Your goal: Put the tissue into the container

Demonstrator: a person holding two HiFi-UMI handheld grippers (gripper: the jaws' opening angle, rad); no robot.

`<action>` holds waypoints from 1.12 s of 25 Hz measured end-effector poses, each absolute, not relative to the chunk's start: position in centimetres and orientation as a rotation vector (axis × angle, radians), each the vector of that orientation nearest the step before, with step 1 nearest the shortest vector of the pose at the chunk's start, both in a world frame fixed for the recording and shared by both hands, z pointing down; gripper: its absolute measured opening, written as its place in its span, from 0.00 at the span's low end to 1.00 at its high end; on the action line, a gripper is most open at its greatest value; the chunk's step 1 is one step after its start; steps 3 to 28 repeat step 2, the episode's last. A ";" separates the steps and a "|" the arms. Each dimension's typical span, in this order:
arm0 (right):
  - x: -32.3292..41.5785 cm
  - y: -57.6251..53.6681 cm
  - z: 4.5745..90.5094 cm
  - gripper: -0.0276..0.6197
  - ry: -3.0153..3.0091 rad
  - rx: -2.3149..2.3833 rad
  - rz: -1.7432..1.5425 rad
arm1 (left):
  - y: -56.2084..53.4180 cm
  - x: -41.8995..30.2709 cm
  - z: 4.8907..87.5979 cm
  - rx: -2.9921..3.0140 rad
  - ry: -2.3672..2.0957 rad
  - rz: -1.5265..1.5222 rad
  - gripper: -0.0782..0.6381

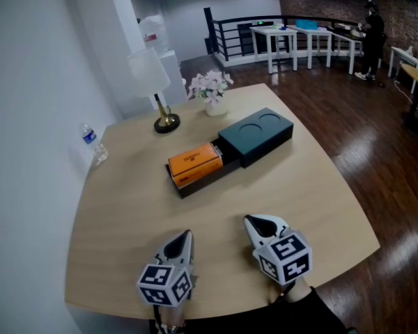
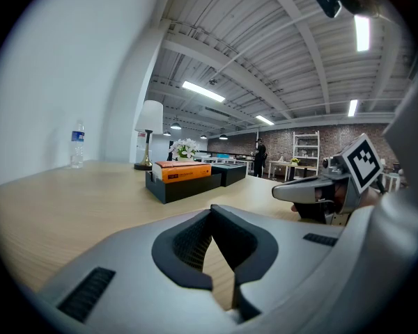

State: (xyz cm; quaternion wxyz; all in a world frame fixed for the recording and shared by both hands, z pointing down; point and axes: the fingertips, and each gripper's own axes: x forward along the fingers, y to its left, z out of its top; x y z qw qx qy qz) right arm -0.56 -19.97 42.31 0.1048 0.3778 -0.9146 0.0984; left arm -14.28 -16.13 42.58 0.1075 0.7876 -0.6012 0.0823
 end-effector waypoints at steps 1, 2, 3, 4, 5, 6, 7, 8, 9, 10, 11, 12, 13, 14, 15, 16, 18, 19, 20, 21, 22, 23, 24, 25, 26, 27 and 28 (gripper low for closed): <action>-0.6 -20.0 42.3 0.04 -2.696 1.114 0.291 | -16.1 -14.3 42.6 2.318 -1.769 0.242 0.10; -0.6 -20.0 42.3 0.04 -2.696 1.113 0.291 | -16.2 -14.3 42.6 2.318 -1.769 0.242 0.10; -0.6 -20.0 42.3 0.04 -2.696 1.113 0.291 | -16.2 -14.3 42.6 2.318 -1.769 0.242 0.10; -0.6 -20.0 42.3 0.04 -2.696 1.113 0.291 | -16.2 -14.3 42.6 2.318 -1.769 0.242 0.10; -0.6 -20.0 42.3 0.04 -2.696 1.113 0.291 | -16.2 -14.3 42.6 2.318 -1.769 0.242 0.10; -0.6 -20.0 42.3 0.04 -2.696 1.113 0.291 | -16.2 -14.3 42.6 2.318 -1.769 0.242 0.10; -0.6 -20.0 42.3 0.04 -2.696 1.113 0.291 | -16.2 -14.3 42.6 2.318 -1.769 0.242 0.10; -0.6 -20.0 42.3 0.04 -2.696 1.113 0.291 | -16.2 -14.3 42.6 2.318 -1.769 0.242 0.10; -0.6 -20.0 42.3 0.04 -2.696 1.113 0.291 | -16.2 -14.3 42.6 2.318 -1.769 0.242 0.10; -0.6 -20.0 42.3 0.04 -2.696 1.113 0.291 | -16.2 -14.3 42.6 2.318 -1.769 0.242 0.10; -0.6 -20.0 42.3 0.04 -2.696 1.113 0.291 | -16.2 -14.3 42.6 2.318 -1.769 0.242 0.10; -0.6 -20.0 42.3 0.04 -2.696 1.113 0.291 | -16.2 -14.3 42.6 2.318 -1.769 0.242 0.10; -0.6 -20.0 42.3 0.04 -2.696 1.113 0.291 | -16.2 -14.3 42.6 2.318 -1.769 0.242 0.10; -0.6 -20.0 42.3 0.04 -2.696 1.113 0.291 | -16.2 -14.3 42.6 2.318 -1.769 0.242 0.10; -0.6 -20.0 42.3 0.04 -2.696 1.113 0.291 | -16.2 -14.3 42.6 2.318 -1.769 0.242 0.10; -0.6 -20.0 42.3 0.04 -2.696 1.113 0.291 | -16.2 -14.3 42.6 2.318 -1.769 0.242 0.10; -0.6 -20.0 42.3 0.04 -2.696 1.113 0.291 | -16.2 -14.3 42.6 2.318 -1.769 0.242 0.10; -0.6 -20.0 42.3 0.04 -2.696 1.113 0.291 | -16.2 -14.3 42.6 2.318 -1.769 0.242 0.10; -0.6 -20.0 42.3 0.04 -2.696 1.113 0.291 | -16.2 -14.3 42.6 2.318 -1.769 0.242 0.10; -0.6 -20.0 42.3 0.04 -2.696 1.113 0.291 | -16.2 -14.3 42.6 2.318 -1.769 0.242 0.10; -0.6 -20.0 42.3 0.04 -2.696 1.113 0.291 | -16.2 -14.3 42.6 2.318 -1.769 0.242 0.10; -0.6 -20.0 42.3 0.04 -2.696 1.113 0.291 | -16.2 -14.3 42.6 2.318 -1.769 0.242 0.10; -0.6 -20.0 42.3 0.04 -2.696 1.113 0.291 | -16.2 -14.3 42.6 2.318 -1.769 0.242 0.10; -0.6 -20.0 42.3 0.04 -2.696 1.113 0.291 | -16.2 -14.3 42.6 2.318 -1.769 0.242 0.10; -0.6 -20.0 42.3 0.04 -2.696 1.113 0.291 | -16.2 -14.3 42.6 2.318 -1.769 0.242 0.10; -0.6 -20.0 42.3 0.04 -2.696 1.113 0.291 | -16.2 -14.3 42.6 2.318 -1.769 0.242 0.10; -0.6 -20.0 42.3 0.04 -2.696 1.113 0.291 | -16.2 -14.3 42.6 2.318 -1.769 0.242 0.10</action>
